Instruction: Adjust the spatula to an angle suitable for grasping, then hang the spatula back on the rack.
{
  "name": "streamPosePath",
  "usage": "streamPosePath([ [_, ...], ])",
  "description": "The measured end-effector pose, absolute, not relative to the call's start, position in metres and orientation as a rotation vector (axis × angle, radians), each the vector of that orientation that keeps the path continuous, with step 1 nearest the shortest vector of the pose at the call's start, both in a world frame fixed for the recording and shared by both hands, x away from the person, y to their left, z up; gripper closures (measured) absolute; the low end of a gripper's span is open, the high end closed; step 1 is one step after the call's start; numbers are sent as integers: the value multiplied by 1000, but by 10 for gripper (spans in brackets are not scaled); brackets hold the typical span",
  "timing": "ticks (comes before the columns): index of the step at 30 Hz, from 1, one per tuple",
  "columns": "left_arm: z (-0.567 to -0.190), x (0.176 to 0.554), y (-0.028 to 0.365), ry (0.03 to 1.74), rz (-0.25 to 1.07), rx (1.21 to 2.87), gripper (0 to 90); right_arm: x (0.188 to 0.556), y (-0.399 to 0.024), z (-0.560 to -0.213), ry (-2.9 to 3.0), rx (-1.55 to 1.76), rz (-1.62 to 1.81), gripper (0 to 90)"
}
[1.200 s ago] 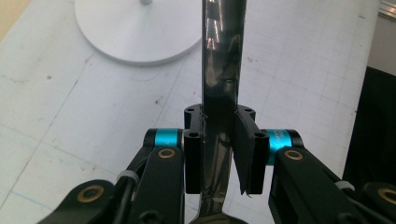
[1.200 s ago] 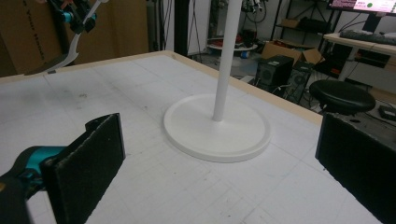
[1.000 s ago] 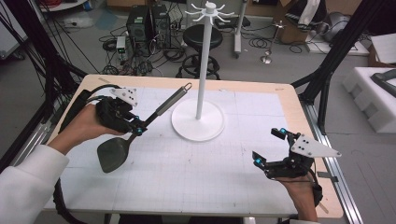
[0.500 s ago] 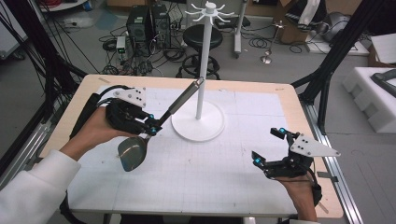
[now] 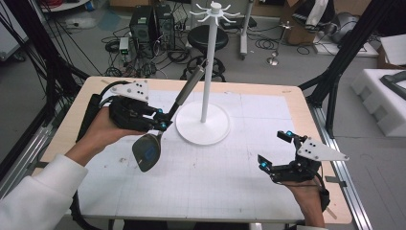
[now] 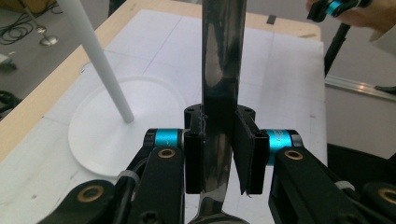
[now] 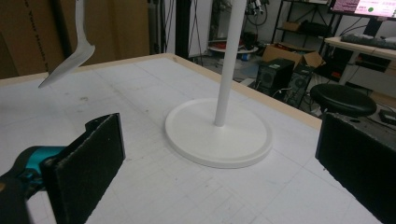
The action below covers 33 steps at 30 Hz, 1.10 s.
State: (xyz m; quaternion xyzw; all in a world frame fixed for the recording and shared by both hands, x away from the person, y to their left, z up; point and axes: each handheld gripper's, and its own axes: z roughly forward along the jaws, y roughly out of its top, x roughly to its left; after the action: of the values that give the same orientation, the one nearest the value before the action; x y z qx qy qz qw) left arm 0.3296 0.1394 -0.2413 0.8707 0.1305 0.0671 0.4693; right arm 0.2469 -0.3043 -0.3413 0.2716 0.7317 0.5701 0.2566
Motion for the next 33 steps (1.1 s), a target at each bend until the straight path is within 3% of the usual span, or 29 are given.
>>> streamPosePath([
  [33,-243,334,128,294,161,2110,751,251,-297,-329,2048,715,1562,2],
])
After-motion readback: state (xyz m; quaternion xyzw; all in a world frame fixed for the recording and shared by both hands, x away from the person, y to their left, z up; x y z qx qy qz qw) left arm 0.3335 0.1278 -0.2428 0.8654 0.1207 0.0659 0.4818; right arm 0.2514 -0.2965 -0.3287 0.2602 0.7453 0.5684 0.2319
